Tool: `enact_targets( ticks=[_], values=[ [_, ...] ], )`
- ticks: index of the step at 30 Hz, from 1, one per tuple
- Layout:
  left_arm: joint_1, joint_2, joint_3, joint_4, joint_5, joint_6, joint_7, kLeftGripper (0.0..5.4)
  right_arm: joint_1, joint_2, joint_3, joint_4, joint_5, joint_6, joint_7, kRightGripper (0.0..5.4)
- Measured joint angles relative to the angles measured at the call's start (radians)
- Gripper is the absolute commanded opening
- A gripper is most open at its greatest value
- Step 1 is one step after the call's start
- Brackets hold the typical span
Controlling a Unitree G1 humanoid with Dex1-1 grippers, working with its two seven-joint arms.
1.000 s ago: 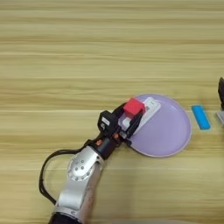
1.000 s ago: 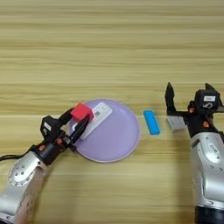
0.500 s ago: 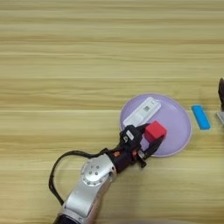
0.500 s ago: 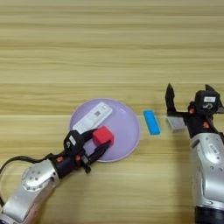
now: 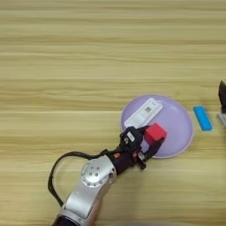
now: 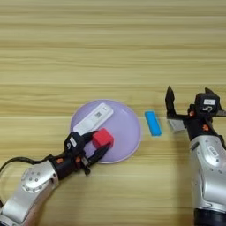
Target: Move the objects on the table
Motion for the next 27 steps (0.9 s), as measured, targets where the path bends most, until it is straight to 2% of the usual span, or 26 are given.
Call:
enact_targets(
  ticks=[10, 12, 15, 19, 23, 24, 27],
  values=[
    [-0.003, 0.000, 0.000, 0.006, 0.004, -0.010, 0.018, 3.84, 0.000, 0.000, 0.000, 0.002, 0.000, 0.000, 0.001, 5.40],
    [-0.004, 0.000, 0.000, 0.007, 0.004, -0.013, 0.020, 3.88, 0.000, 0.000, 0.000, 0.002, 0.000, 0.000, 0.001, 5.40],
    [-0.004, 0.000, 0.001, 0.010, 0.004, -0.020, 0.025, 4.25, 0.000, 0.000, 0.001, 0.002, 0.000, 0.000, 0.001, 5.40],
    [-0.006, -0.006, 0.036, 0.009, -0.008, -0.061, 0.037, 4.65, 0.000, 0.000, 0.002, 0.003, -0.001, 0.000, 0.002, 5.40],
    [-0.005, -0.025, 0.079, -0.029, -0.093, -0.100, 0.026, 5.03, 0.000, 0.000, 0.005, 0.004, -0.001, 0.000, 0.003, 5.40],
    [-0.004, -0.033, 0.097, -0.058, -0.138, -0.106, 0.018, 5.14, 0.000, 0.000, 0.005, 0.005, -0.001, 0.000, 0.003, 5.40],
    [-0.004, -0.053, 0.137, -0.077, -0.192, -0.115, 0.021, 5.37, 0.000, 0.000, 0.006, 0.013, -0.001, -0.001, 0.006, 5.40]
  ],
)
